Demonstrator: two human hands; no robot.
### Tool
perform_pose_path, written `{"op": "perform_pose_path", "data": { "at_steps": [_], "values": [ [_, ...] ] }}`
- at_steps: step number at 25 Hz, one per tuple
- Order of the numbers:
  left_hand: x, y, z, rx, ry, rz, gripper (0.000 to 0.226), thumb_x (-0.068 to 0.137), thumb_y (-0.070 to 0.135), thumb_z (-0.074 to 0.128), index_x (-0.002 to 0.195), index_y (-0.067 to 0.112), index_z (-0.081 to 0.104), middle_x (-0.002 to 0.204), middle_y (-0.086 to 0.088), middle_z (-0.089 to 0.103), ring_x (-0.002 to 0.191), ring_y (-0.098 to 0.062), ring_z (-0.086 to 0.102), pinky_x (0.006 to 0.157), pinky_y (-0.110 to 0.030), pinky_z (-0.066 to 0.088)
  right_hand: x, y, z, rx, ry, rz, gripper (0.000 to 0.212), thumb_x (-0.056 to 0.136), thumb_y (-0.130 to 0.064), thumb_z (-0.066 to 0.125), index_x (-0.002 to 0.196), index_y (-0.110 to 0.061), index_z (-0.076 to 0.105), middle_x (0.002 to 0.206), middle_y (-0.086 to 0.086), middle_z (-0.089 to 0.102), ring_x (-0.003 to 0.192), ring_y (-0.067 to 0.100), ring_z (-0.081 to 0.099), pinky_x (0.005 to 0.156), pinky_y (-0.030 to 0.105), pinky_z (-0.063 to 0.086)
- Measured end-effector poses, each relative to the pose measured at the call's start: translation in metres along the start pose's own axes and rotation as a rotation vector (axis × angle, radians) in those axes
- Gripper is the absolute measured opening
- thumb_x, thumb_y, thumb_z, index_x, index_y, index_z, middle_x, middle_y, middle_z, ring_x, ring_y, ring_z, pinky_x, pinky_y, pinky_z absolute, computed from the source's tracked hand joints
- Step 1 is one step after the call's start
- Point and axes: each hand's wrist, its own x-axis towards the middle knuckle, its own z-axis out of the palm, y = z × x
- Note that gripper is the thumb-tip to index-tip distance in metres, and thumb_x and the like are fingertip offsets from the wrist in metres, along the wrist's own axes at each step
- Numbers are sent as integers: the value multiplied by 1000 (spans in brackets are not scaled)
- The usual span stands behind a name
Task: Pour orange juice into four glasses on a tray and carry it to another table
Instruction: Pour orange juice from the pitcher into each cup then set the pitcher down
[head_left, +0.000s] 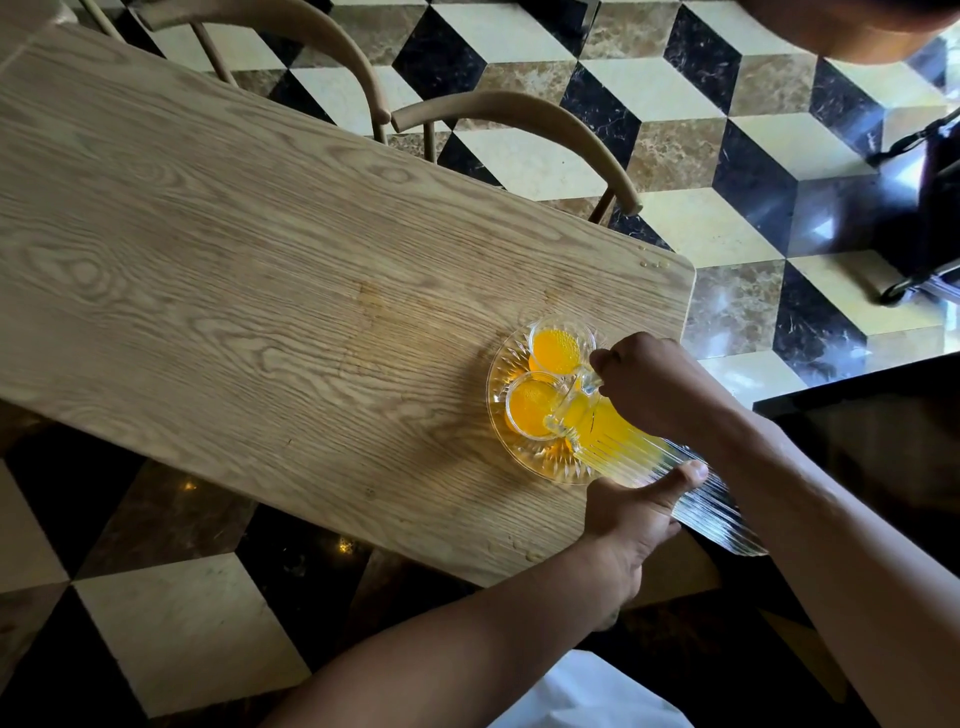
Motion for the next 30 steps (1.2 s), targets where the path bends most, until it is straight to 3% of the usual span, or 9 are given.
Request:
{"op": "perform_pose_path", "data": {
  "at_steps": [2,4,7,10,14,17,23,27,30],
  "values": [
    [3,-6,2,10,14,-3,91,7,48,98,79,10,58,85,-10,60,101,-36,72,91,-46,65,-4,8,1,-9,-7,2,40,105,-32,41,78,-8,57,85,17,68,66,29,55,66,34,42],
    [7,-16,4,42,96,-6,121,-6,70,94,89,1,64,90,-12,61,95,-30,69,94,-49,64,-8,17,3,35,11,10,43,104,-36,40,77,-8,59,89,17,73,76,32,65,72,39,52],
    [14,-33,3,129,167,-25,157,1,83,87,122,-14,62,120,-17,73,116,-28,70,87,-41,61,-18,24,3,154,63,60,47,104,-37,43,84,-3,68,94,20,75,89,40,69,82,48,56],
    [16,-43,1,222,145,-15,161,5,85,87,124,-18,57,106,-4,65,101,-19,65,77,-37,55,-23,34,6,185,80,98,49,105,-38,43,91,1,70,96,22,75,88,43,67,81,49,57],
    [14,-48,7,245,85,-19,143,0,81,87,102,-17,69,77,-3,51,80,-19,56,87,-38,65,-25,46,8,141,75,141,49,104,-42,41,93,-4,71,95,19,75,91,39,69,83,44,57],
    [7,-45,12,228,11,-52,133,-3,78,90,93,-14,74,59,0,51,71,-22,61,92,-48,64,-26,53,8,69,66,142,46,105,-39,42,91,-2,67,93,22,71,85,40,63,70,36,46],
    [5,-39,21,161,-42,-108,114,-7,75,92,77,5,63,84,-14,52,88,-27,57,88,-46,59,-28,51,5,10,49,134,45,107,-33,39,85,0,60,88,25,64,79,40,57,68,33,37],
    [6,-40,23,78,-93,-132,120,-8,71,95,85,0,67,97,-22,59,91,-34,65,86,-41,66,-30,42,0,19,34,160,45,108,-35,38,80,-4,56,85,18,56,80,36,54,71,32,36],
    [6,-40,25,95,-140,-158,94,19,52,102,89,1,66,105,-24,61,100,-40,69,81,-36,67,-28,41,-1,3,20,162,44,109,-35,38,80,-6,55,84,17,54,79,35,52,71,31,36]
  ]
}}
